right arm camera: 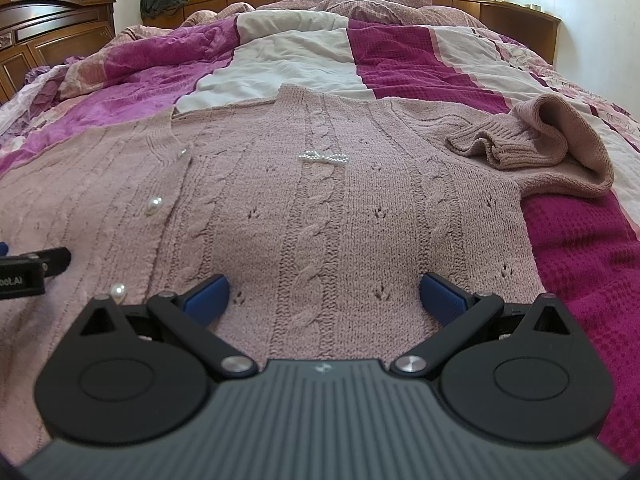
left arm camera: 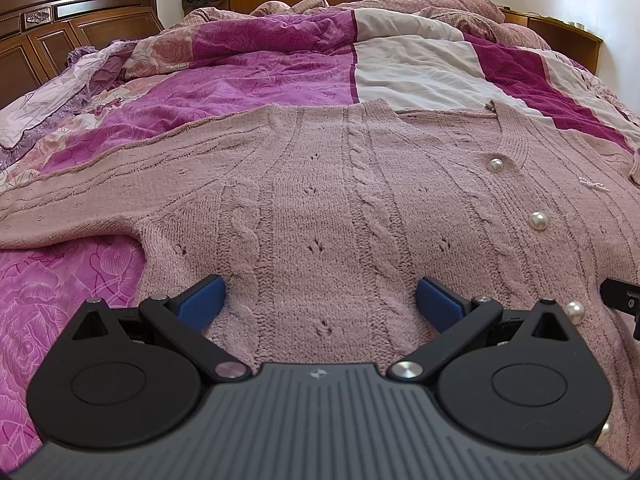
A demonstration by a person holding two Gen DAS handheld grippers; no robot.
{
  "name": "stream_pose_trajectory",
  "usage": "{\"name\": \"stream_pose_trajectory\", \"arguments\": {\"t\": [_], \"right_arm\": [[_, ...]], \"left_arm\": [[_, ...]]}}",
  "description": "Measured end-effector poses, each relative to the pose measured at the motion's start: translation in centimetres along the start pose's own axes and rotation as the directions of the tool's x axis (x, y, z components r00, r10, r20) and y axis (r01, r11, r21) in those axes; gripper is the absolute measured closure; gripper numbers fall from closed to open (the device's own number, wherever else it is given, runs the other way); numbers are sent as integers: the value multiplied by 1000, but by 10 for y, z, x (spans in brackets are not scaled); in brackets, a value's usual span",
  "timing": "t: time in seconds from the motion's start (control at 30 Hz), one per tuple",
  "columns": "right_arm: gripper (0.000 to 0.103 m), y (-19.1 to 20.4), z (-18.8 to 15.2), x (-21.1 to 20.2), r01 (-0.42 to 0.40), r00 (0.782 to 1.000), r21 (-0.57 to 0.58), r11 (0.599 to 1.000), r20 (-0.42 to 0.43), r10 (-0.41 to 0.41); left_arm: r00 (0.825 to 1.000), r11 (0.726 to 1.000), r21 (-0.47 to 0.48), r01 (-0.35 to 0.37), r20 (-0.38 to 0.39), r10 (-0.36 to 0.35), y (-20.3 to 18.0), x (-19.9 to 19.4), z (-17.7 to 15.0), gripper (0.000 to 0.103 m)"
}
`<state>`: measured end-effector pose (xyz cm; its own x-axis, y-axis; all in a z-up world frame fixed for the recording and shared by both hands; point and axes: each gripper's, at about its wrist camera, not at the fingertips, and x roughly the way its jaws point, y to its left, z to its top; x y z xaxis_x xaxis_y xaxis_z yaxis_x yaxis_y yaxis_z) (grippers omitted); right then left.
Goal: Fold small clothes
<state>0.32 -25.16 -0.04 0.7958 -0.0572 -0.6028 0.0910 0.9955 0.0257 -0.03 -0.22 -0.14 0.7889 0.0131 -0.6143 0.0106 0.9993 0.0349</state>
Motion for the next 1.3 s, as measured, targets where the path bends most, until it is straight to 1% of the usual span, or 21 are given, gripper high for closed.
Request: {"name": "stream_pose_trajectory", "arguments": {"t": [0.77,1.3], "right_arm": [[0,-1,1,1,1,1000,-1,1000,0,-1],[0,-1,1,0,-2,1000,3,1000,2,2]], "left_arm": [[1000,1000,-1,0,-4,0,1,-1,0,0],[999,1000,-3,-21,-47,21,-1,3,7,0]]}}
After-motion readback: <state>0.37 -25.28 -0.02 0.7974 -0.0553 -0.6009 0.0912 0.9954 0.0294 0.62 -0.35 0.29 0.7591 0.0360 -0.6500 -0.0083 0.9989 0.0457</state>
